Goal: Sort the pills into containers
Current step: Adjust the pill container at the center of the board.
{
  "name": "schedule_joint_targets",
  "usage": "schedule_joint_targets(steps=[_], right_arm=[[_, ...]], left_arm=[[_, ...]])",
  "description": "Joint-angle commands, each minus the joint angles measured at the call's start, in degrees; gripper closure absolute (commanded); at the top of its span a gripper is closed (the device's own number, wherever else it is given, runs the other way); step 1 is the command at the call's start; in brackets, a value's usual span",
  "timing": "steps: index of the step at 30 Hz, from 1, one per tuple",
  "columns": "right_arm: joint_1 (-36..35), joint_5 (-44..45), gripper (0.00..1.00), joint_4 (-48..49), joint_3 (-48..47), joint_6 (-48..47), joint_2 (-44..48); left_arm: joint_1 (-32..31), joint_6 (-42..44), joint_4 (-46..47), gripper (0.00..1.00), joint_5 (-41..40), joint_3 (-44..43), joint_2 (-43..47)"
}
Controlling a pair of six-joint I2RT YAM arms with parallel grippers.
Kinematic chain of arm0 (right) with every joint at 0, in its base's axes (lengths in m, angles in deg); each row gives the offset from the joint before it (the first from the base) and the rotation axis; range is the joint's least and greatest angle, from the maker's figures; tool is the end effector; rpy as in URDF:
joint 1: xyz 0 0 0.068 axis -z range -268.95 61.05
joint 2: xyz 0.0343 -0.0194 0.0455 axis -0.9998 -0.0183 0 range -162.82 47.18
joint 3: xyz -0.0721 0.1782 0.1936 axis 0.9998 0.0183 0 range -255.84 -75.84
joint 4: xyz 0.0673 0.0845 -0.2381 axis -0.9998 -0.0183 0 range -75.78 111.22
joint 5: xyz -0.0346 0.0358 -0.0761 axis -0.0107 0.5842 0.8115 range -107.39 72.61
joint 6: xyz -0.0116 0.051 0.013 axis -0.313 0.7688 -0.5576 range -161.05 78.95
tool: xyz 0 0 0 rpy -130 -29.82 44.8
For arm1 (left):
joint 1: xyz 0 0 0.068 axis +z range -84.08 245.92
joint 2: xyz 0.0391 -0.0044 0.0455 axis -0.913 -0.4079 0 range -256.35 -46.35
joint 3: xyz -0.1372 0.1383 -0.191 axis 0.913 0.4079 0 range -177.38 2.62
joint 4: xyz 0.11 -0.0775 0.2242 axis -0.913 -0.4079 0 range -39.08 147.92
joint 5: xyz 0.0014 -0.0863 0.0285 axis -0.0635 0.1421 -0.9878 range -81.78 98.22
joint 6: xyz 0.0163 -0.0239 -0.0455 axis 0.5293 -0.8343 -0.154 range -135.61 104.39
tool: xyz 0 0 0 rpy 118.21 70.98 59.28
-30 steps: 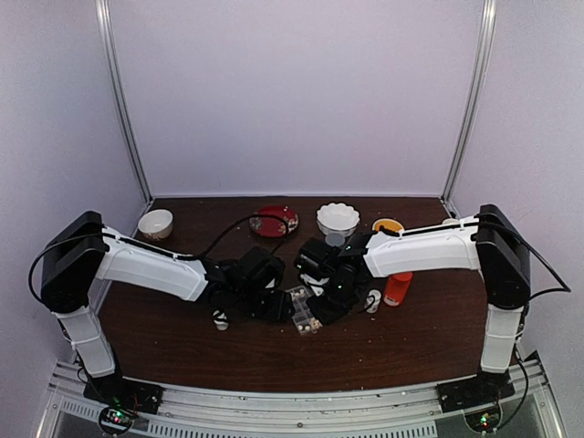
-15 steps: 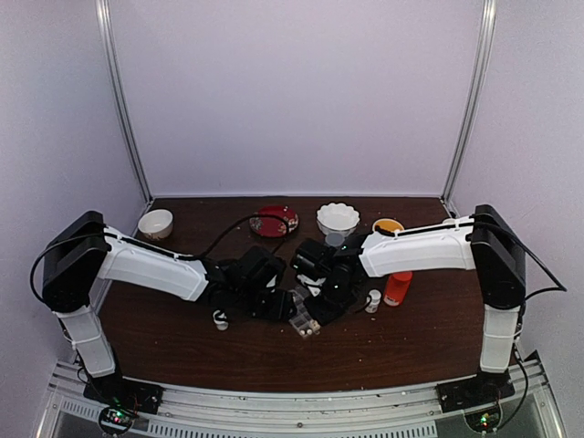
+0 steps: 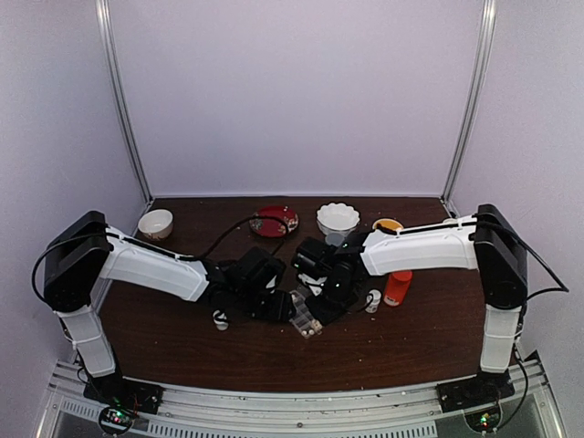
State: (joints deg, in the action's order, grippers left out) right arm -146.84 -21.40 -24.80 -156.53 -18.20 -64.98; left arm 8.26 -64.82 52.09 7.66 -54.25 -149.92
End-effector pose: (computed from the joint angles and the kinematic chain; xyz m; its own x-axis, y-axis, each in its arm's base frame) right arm 0.2018 0.3262 0.1743 -0.8095 -0.5611 -0.1731 -0.5845 0.7979 0.1471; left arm 0.1930 -0.3042 0.1460 -0.9146 0.0294 -0.4032 0.2285 0.8604 -0.4556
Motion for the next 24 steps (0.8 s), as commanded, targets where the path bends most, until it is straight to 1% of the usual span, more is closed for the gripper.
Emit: schedule_joint_targets(steps=[1,5,9,13,17,24], right_arm=[[-0.4,0.7,0.99,-0.6,-1.8,-0.1,3.6],[-0.4,-1.3,0.98,0.7,-0.8,0.0,4.4],[-0.4,-3.6,0.96,2.7,0.7,0.3,4.7],[-0.2,-4.3,0.96,3.6,1.5,0.4,4.5],[0.2,-5.2,0.95,4.4,1.9,0.6,5.1],[1.8,-9.3,0.95,9.1,6.7,2.4,9.1]], left_arm=[[0.6,0.1,2.6,0.46,0.6,0.4,-1.8],[0.9,0.1,2.7,0.54,0.6,0.0,-3.8],[1.0,0.2,2.6,0.57,0.6,-0.5,-4.9],[1.0,0.7,0.7,0.58,0.6,-1.7,-5.6],[1.0,1.3,-1.8,0.59,-0.6,-2.8,-5.9],[1.0,2.8,-6.9,0.61,-3.4,-5.3,-7.3]])
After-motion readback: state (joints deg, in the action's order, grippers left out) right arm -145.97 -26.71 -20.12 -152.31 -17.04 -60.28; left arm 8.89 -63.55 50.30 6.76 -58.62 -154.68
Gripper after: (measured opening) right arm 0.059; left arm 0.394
